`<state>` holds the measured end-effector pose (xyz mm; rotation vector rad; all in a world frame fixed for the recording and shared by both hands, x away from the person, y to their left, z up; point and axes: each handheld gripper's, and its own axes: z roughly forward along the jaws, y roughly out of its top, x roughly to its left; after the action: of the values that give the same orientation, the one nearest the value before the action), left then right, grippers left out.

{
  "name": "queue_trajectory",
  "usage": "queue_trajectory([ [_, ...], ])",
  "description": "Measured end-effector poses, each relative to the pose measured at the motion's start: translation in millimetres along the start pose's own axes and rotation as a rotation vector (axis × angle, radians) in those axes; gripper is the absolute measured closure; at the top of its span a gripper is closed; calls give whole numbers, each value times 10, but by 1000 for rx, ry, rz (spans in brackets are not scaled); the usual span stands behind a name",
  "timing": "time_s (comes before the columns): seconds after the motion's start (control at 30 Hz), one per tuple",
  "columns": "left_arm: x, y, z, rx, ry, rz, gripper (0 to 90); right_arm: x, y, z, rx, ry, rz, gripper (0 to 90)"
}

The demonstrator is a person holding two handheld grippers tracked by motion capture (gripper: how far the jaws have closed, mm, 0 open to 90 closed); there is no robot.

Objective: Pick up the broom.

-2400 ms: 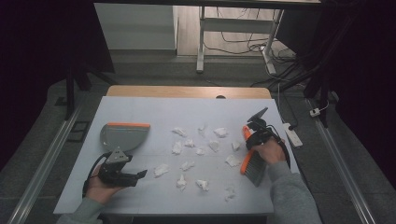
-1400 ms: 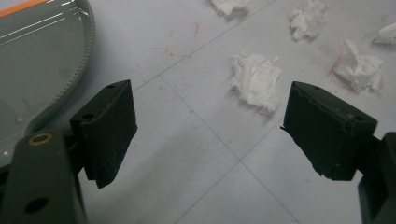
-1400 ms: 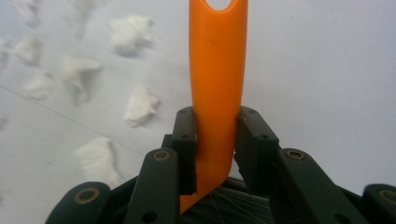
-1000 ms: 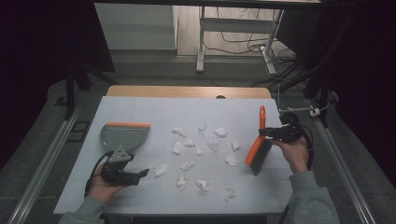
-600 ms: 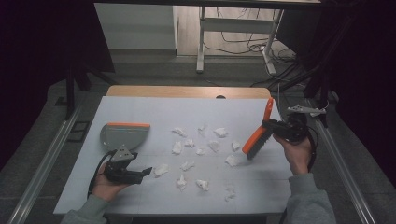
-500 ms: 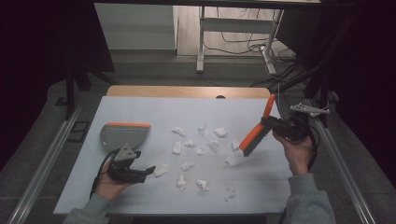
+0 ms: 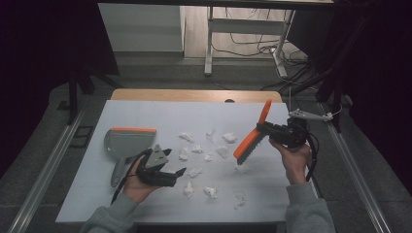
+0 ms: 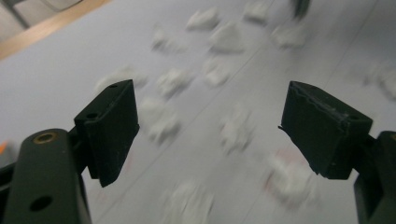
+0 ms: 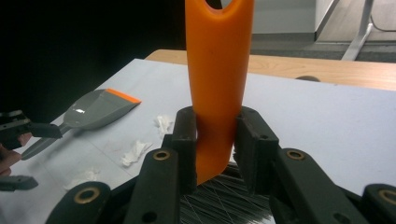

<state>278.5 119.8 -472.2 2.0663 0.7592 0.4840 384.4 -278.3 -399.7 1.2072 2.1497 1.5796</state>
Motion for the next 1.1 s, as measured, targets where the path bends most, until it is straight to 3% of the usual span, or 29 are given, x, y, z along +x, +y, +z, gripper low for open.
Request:
queue_trajectory([
  [0.1,-123,158,173,-15,-39,20,199,36,-25,68,0,18,11,706],
  [0.27,-303,299,462,-6,-67,57,203,121,-41,156,-11,44,23,705],
  [0.4,-381,375,603,-15,-95,44,205,172,-59,221,-17,71,36,706],
  [0.6,-408,424,774,-22,-80,32,247,290,-128,356,-11,102,46,705],
  [0.83,-430,422,953,-30,-51,26,339,348,-193,489,-14,141,101,705],
  [0.97,-408,427,961,-46,-43,15,433,364,-199,509,-21,148,113,705],
  [1.1,-350,418,981,-38,-33,-14,604,380,-209,546,-29,176,134,705],
])
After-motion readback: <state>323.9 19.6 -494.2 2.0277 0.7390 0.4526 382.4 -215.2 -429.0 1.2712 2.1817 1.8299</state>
